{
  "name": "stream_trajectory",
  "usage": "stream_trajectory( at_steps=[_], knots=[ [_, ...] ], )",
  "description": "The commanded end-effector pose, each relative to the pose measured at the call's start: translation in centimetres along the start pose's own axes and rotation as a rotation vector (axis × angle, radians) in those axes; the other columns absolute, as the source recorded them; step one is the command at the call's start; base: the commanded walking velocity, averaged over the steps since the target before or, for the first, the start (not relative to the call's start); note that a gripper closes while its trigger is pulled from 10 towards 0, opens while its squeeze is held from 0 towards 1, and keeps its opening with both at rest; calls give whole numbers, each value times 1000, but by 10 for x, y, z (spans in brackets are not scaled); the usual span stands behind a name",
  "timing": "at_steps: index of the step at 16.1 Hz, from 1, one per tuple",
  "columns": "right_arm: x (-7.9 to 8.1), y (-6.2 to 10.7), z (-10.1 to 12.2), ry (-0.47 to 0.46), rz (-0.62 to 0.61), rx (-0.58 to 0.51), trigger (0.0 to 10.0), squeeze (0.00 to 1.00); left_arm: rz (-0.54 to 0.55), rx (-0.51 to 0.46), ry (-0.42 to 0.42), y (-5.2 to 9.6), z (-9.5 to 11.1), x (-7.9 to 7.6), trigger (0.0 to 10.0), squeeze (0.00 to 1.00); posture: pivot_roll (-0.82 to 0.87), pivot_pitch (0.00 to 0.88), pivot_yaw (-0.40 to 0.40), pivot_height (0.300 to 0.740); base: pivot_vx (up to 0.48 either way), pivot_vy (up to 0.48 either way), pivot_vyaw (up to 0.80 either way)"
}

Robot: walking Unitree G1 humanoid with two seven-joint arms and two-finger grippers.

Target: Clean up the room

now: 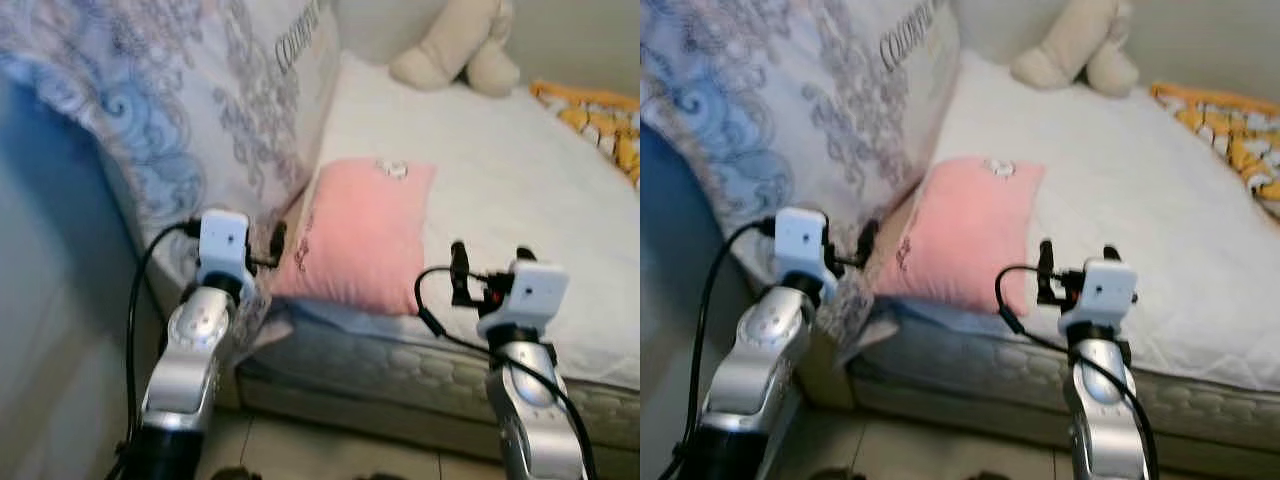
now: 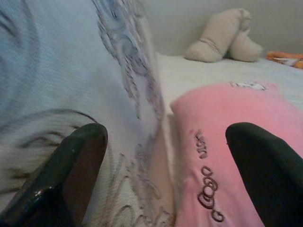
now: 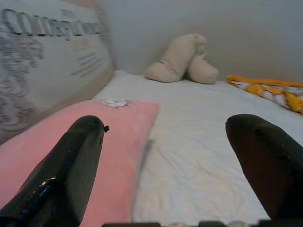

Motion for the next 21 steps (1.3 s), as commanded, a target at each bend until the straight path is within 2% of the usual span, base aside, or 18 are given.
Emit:
stream_trajectory(
  at_steps=[1, 3, 6, 10, 16, 17, 21],
  knots=[
    [2, -8, 2, 31, 14, 4, 10000, 0, -35, -19, 3, -8, 6, -13, 10000, 0, -4, 0, -68, 740, 0, -337, 0],
    [3, -11, 0, 51, 17, 5, 10000, 0, -43, -20, 15, -11, 5, -15, 10000, 0, -12, 0, -71, 740, 0, -480, 0],
    [5, -15, -3, 27, 16, 21, 10000, 0, -36, 0, 27, -17, -1, -23, 10000, 0, -16, 0, -69, 740, 0, -477, 0],
    [11, -17, -6, 14, 23, 30, 10000, 0, -6, 30, 20, -19, -8, -14, 10000, 0, -10, 0, -57, 740, 0, -467, 0],
    [14, -23, -2, 37, 44, 5, 10000, 0, -32, -23, 7, -28, 2, -22, 10000, 0, -17, 0, -59, 740, 0, 0, 0],
    [14, -23, -2, 45, 45, 1, 10000, 0, -64, -38, 43, -28, 6, -26, 10000, 0, -19, 0, -58, 740, 398, 0, 0],
    [17, -26, -1, 52, 55, -7, 10000, 0, -79, -34, 24, -30, 5, -28, 10000, 0, -17, 0, -59, 740, 240, 376, 0]
  ],
)
Point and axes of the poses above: a point about 5 cm out from each wrist's last joint towards the gripper, its own y axis pointing back from the gripper into the wrist, its own z axis along the axis of the wrist's last joint, x = y × z, the point moved 4 cm from there along -y, pointing out of the wrist towards the gripper, and after that the axes turned 13 degrees about y, right-handed, at the moved point
